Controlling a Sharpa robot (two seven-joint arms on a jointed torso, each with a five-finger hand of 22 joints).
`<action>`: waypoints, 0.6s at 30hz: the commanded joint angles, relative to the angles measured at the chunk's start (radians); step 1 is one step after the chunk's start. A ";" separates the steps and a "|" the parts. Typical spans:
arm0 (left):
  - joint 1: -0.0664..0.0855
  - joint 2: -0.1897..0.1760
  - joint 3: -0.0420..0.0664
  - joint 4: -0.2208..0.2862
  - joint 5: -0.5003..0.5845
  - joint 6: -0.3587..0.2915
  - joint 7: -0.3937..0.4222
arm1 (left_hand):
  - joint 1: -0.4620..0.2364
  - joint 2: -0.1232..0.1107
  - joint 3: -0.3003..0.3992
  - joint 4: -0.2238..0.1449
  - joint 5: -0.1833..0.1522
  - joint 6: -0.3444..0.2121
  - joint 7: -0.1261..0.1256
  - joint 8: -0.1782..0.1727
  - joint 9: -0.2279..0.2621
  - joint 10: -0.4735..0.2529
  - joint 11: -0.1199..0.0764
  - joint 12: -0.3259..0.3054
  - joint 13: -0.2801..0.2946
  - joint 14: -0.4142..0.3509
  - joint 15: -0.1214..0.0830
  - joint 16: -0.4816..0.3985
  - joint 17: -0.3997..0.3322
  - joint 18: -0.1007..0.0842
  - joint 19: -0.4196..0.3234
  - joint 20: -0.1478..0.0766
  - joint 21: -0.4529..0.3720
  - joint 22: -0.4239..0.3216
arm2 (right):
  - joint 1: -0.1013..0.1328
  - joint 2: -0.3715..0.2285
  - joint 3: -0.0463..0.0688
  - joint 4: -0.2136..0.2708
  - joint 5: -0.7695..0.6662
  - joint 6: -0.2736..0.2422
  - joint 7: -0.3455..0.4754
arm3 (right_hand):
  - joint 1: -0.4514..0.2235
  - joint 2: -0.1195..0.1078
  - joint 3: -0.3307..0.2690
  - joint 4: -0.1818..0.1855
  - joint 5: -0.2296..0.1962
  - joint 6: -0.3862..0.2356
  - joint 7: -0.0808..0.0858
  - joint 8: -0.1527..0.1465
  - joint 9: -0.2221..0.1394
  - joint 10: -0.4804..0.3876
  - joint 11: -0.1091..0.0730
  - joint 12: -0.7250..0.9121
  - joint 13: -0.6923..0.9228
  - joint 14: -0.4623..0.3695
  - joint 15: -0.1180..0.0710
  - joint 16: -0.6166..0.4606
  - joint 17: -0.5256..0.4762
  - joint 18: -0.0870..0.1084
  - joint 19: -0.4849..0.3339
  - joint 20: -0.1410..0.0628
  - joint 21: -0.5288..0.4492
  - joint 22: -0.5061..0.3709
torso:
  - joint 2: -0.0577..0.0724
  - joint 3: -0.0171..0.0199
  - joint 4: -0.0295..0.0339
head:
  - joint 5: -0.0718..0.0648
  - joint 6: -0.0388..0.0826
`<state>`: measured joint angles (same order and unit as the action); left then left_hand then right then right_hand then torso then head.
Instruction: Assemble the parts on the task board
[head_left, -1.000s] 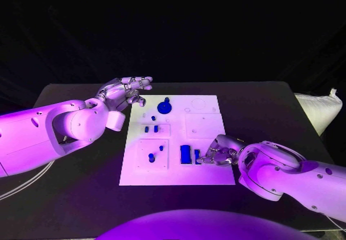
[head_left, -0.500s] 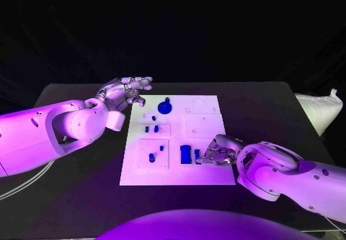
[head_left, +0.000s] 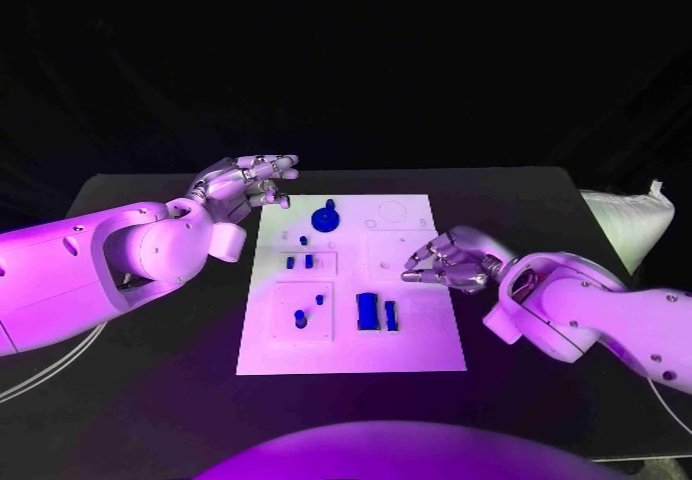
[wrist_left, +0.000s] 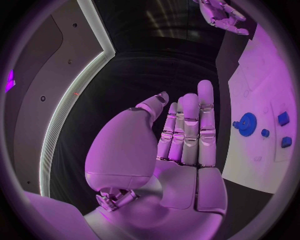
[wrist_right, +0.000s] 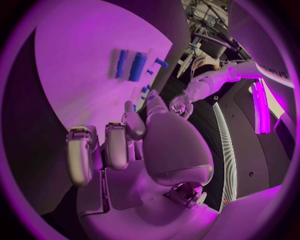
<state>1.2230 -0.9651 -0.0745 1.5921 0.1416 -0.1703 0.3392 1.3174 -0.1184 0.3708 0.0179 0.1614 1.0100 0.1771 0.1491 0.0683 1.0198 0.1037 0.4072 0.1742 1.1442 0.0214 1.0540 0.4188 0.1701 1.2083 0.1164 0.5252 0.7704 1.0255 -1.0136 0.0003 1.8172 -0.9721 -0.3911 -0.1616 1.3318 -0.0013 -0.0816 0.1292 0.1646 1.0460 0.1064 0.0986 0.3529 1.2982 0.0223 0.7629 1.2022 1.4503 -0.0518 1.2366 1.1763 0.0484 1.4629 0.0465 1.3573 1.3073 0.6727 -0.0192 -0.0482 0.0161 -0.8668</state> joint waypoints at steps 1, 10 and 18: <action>-0.011 0.017 0.001 -0.021 0.001 0.002 0.048 | -0.004 0.003 -0.007 0.000 0.001 -0.007 -0.002 0.010 -0.001 -0.009 0.006 -0.017 -0.018 -0.069 0.009 -0.076 -0.045 0.010 -0.067 0.009 -0.055 -0.031 | 0.029 0.014 0.001 -0.073 0.449 -0.048 0.309 | 0.053 0.013 0.006 -0.021 -0.004 -0.023 0.015 -0.023 -0.015 -0.128 0.013 -0.301 -0.167 -0.100 0.012 -0.298 -0.273 0.059 -0.084 0.013 -0.274 -0.040 | -0.022 -0.0040 -0.0017 | -0.004 0.017; -0.042 0.119 0.001 -0.162 0.035 -0.035 0.097 | 0.010 0.005 0.027 0.008 -0.014 0.009 0.005 -0.019 -0.003 0.041 0.028 -0.165 -0.114 -0.163 0.076 -0.568 -0.262 0.007 -0.309 0.083 -0.316 -0.229 | 0.065 0.124 0.012 -0.316 0.753 0.005 0.461 | 0.200 0.041 0.038 -0.011 -0.046 -0.042 0.046 -0.037 -0.101 -0.136 0.073 -0.704 -0.779 -0.286 0.091 -0.989 -0.745 0.133 -0.339 0.090 -1.092 -0.643 | -0.079 -0.0172 -0.0067 | -0.004 0.079; -0.069 0.213 0.003 -0.299 0.071 -0.086 0.136 | 0.011 0.007 -0.001 0.008 -0.021 0.014 0.012 -0.065 -0.003 0.046 0.049 -0.280 -0.113 -0.165 0.114 -0.790 -0.345 0.016 -0.384 0.136 -0.442 -0.373 | 0.070 0.237 0.028 -0.507 0.823 0.065 0.523 | 0.211 0.038 0.036 -0.013 -0.047 -0.070 0.034 -0.036 -0.187 -0.186 0.115 -0.700 -1.051 -0.322 0.147 -1.174 -0.944 0.133 -0.350 0.147 -1.295 -0.867 | -0.113 -0.0198 -0.0175 | 0.005 0.129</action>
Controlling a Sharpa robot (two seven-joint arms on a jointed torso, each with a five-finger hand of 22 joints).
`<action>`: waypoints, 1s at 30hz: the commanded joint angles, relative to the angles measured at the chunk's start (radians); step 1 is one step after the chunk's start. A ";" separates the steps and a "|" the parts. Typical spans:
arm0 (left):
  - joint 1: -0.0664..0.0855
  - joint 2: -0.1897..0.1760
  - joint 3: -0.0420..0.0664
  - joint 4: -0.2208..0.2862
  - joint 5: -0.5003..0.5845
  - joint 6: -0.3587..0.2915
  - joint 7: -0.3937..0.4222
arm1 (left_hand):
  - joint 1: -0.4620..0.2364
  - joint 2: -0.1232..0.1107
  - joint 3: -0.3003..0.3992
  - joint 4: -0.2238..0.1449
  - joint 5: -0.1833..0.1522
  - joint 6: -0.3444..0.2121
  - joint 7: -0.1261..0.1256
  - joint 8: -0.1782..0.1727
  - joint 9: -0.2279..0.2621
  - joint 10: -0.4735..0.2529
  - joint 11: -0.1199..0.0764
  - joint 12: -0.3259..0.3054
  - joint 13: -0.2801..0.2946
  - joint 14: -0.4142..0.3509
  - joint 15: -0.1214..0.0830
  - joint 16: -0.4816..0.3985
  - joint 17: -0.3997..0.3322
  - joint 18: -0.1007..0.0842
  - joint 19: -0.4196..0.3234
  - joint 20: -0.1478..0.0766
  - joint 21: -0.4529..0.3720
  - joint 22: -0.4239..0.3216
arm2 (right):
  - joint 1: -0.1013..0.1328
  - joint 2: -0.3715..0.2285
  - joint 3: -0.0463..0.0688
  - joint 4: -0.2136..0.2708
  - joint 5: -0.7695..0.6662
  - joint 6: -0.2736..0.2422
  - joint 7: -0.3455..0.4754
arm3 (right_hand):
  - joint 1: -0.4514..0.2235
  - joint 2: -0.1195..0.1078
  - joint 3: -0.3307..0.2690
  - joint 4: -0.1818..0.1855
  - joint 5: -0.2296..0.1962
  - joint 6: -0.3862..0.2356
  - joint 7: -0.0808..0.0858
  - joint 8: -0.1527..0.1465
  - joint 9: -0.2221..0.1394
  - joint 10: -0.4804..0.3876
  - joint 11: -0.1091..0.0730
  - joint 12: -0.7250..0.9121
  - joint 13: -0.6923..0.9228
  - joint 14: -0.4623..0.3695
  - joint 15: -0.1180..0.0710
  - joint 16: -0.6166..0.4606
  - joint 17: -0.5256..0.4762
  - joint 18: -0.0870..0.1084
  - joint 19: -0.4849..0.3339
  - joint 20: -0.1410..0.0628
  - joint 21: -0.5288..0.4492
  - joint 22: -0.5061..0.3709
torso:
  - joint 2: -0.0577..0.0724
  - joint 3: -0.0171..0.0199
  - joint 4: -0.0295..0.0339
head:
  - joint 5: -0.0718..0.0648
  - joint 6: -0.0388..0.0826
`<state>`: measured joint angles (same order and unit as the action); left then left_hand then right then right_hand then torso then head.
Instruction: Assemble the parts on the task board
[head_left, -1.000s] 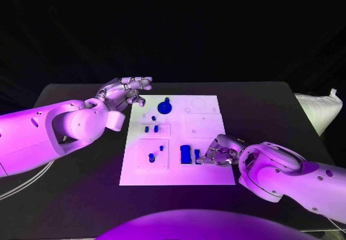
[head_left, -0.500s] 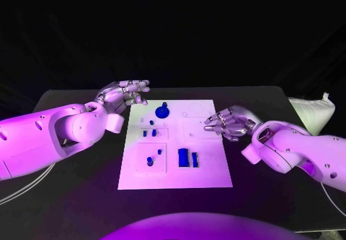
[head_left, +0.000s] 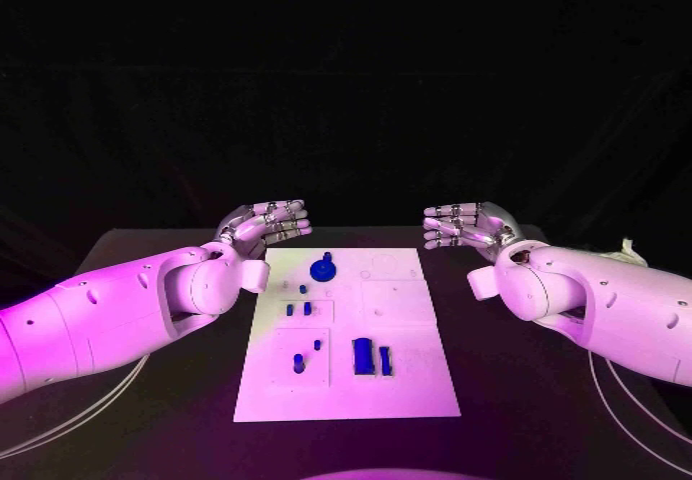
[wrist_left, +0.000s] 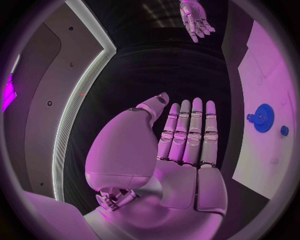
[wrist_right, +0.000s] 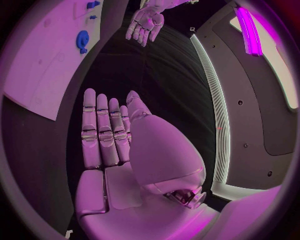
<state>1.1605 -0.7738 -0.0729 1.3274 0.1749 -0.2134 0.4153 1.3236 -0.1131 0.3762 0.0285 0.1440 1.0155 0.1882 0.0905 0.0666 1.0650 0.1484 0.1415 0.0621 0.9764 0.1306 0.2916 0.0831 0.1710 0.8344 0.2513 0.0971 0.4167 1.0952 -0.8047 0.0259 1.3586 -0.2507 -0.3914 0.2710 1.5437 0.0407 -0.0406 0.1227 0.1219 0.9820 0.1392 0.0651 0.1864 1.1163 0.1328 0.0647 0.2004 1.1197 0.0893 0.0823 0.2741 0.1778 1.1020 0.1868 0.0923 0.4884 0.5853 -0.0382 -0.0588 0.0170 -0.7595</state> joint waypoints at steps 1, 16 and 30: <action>-0.009 0.029 0.002 -0.046 0.039 -0.046 0.063 | 0.005 0.001 -0.007 -0.002 -0.003 0.008 0.001 -0.006 -0.001 0.001 0.005 -0.015 -0.001 0.003 0.005 -0.027 -0.009 0.015 -0.010 0.001 -0.013 -0.020 | 0.000 0.039 0.003 -0.068 0.101 0.072 0.094 | -0.001 -0.004 -0.006 -0.009 -0.004 -0.007 0.002 -0.003 -0.027 -0.004 0.007 -0.003 -0.065 0.014 0.006 -0.020 -0.055 0.005 0.013 0.006 -0.032 -0.065 | -0.029 0.0000 -0.0080 | 0.006 0.028; -0.029 0.051 0.010 -0.052 0.003 -0.094 0.045 | -0.597 0.113 -0.178 -0.028 -0.065 -0.454 -0.083 -0.091 -0.067 -0.478 -0.063 -0.141 -0.062 -0.429 -0.058 -0.169 -0.083 -0.066 -0.375 -0.113 -0.097 -0.217 | -0.006 0.068 0.001 -0.085 0.091 -0.013 0.086 | -0.698 -0.041 0.041 -0.123 -0.122 -0.444 -0.050 -0.065 -0.186 -0.500 -0.062 -0.065 -0.200 -0.454 -0.089 -0.082 -0.193 -0.070 -0.470 -0.089 -0.092 -0.313 | -0.034 0.0109 0.0078 | 0.002 0.064; -0.094 0.005 0.060 0.183 -0.139 -0.463 0.093 | -0.922 0.113 -0.267 -0.028 -0.144 -0.705 -0.188 -0.091 -0.067 -0.741 -0.148 -0.141 -0.062 -0.674 -0.131 -0.292 -0.083 -0.101 -0.581 -0.175 -0.097 -0.306 | -0.041 0.030 -0.023 0.177 0.232 -0.336 0.230 | -1.074 -0.041 0.041 -0.123 -0.122 -0.683 -0.139 -0.065 -0.186 -0.775 -0.133 -0.065 -0.200 -0.750 -0.089 -0.082 -0.274 -0.103 -0.751 -0.187 -0.092 -0.391 | -0.041 0.0382 0.0588 | -0.017 0.160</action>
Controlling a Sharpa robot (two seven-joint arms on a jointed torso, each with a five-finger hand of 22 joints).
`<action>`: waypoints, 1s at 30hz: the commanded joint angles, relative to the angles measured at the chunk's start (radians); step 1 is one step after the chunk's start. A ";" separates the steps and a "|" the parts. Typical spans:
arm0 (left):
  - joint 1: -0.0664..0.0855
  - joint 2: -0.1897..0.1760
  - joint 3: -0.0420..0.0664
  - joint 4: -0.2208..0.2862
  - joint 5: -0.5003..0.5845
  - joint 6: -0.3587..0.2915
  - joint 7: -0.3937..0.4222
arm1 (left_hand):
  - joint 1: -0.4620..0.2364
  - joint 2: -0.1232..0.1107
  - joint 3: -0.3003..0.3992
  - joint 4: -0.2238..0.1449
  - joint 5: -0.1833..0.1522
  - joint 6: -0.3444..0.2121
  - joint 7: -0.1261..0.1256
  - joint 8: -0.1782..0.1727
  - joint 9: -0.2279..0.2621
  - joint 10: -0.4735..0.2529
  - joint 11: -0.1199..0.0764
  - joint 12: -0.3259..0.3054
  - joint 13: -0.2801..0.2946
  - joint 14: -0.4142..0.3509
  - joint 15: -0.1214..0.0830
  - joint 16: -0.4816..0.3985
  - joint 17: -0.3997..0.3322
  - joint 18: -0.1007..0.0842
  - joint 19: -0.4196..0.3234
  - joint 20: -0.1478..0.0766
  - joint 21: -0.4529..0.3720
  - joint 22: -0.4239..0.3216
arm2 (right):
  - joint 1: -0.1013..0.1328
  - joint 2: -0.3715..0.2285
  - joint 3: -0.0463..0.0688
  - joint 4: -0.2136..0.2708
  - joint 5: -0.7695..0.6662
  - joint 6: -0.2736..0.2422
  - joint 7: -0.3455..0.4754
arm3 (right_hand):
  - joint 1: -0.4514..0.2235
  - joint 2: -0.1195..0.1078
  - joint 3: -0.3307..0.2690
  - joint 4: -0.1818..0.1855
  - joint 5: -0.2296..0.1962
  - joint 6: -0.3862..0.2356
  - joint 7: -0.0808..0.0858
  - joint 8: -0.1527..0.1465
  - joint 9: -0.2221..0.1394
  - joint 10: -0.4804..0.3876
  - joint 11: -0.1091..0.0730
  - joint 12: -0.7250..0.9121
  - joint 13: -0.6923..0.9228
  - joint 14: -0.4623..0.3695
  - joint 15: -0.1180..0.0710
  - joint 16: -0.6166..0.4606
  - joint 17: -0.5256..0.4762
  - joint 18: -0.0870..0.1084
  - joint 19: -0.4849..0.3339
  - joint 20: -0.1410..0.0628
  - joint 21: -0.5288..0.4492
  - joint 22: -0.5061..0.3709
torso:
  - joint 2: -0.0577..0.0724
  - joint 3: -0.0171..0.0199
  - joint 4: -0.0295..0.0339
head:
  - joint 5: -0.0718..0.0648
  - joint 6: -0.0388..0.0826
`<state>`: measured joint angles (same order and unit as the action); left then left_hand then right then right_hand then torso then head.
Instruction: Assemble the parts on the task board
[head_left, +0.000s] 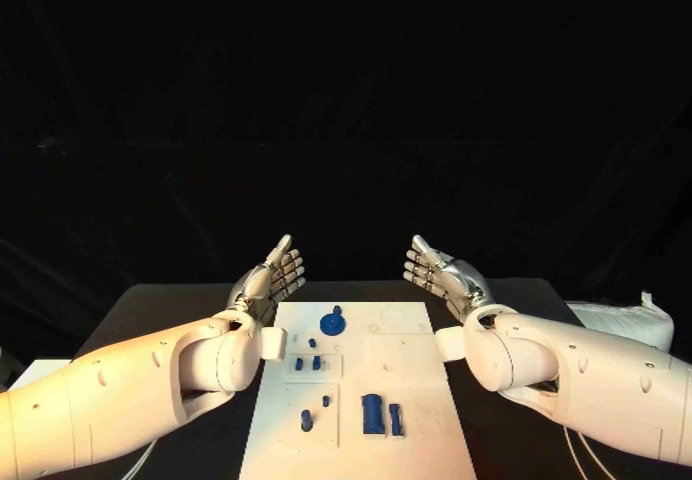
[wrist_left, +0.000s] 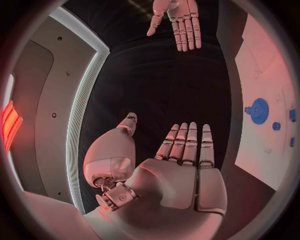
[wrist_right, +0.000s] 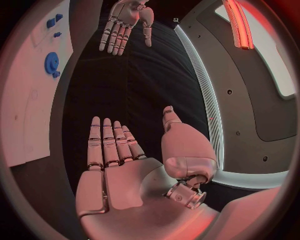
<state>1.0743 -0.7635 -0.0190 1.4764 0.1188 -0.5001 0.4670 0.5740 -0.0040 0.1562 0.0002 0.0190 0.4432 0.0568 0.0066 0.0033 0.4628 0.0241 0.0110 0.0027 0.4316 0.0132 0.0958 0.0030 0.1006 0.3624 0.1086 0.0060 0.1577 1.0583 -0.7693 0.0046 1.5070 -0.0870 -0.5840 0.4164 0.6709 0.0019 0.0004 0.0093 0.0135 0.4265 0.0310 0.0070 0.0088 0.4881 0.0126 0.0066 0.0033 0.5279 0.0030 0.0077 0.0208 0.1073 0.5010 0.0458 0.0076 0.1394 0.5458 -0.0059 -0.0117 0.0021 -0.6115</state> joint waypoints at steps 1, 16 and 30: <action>-0.011 -0.007 0.009 0.046 -0.090 -0.194 0.043 | -0.188 0.004 -0.051 0.000 -0.019 -0.145 -0.057 -0.007 -0.003 -0.152 -0.024 -0.011 -0.003 -0.141 -0.013 -0.096 -0.003 -0.030 -0.118 -0.036 -0.006 -0.052 | -0.005 -0.007 -0.002 0.038 0.074 -0.156 0.090 | -0.220 -0.002 0.000 -0.009 -0.013 -0.139 -0.031 -0.007 -0.009 -0.160 -0.013 -0.007 -0.003 -0.173 -0.003 -0.008 -0.021 -0.032 -0.164 -0.046 -0.008 -0.046 | -0.002 0.0059 0.0117 | -0.002 0.011; -0.024 -0.017 0.019 0.094 -0.119 -0.270 0.053 | -0.363 0.004 -0.156 0.000 -0.019 -0.280 -0.057 -0.007 -0.003 -0.293 -0.024 -0.011 -0.003 -0.273 -0.013 -0.096 -0.003 -0.101 -0.228 -0.109 -0.006 -0.158 | -0.008 -0.011 -0.005 0.063 0.087 -0.186 0.104 | -0.423 -0.002 0.000 -0.009 -0.013 -0.269 -0.031 -0.007 -0.009 -0.308 -0.013 -0.007 -0.003 -0.333 -0.003 -0.008 -0.021 -0.107 -0.316 -0.046 -0.008 -0.139 | -0.002 0.0059 0.0117 | -0.002 0.011; -0.024 -0.017 0.019 0.094 -0.119 -0.270 0.053 | -0.453 0.004 -0.156 0.000 -0.019 -0.350 -0.057 -0.007 -0.003 -0.367 -0.024 -0.011 -0.003 -0.340 -0.013 -0.096 -0.003 -0.101 -0.283 -0.109 -0.006 -0.158 | -0.008 -0.011 -0.005 0.063 0.087 -0.186 0.104 | -0.530 -0.002 0.000 -0.009 -0.013 -0.336 -0.031 -0.007 -0.009 -0.385 -0.013 -0.007 -0.003 -0.417 -0.003 -0.008 -0.021 -0.107 -0.396 -0.046 -0.008 -0.139 | -0.002 0.0059 0.0117 | -0.002 0.011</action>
<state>1.0501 -0.7808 -0.0011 1.5676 0.0137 -0.7634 0.5011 0.1623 0.0024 0.0108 0.0001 0.0065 0.1244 0.0014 0.0066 0.0016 0.1305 -0.0003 0.0067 0.0013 0.1220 0.0006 0.0066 0.0014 0.0147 0.1051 0.0016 0.0061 0.0049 1.0504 -0.7803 -0.0002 1.5683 0.0032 -0.7696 0.5033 0.1901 -0.0012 0.0003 0.0039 0.0052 0.1224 0.0020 0.0033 0.0012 0.1369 -0.0005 0.0066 0.0016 0.1475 -0.0003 0.0039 0.0012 0.0217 0.1418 -0.0017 0.0036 0.0039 0.5442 0.0001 0.0000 0.0000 -0.5999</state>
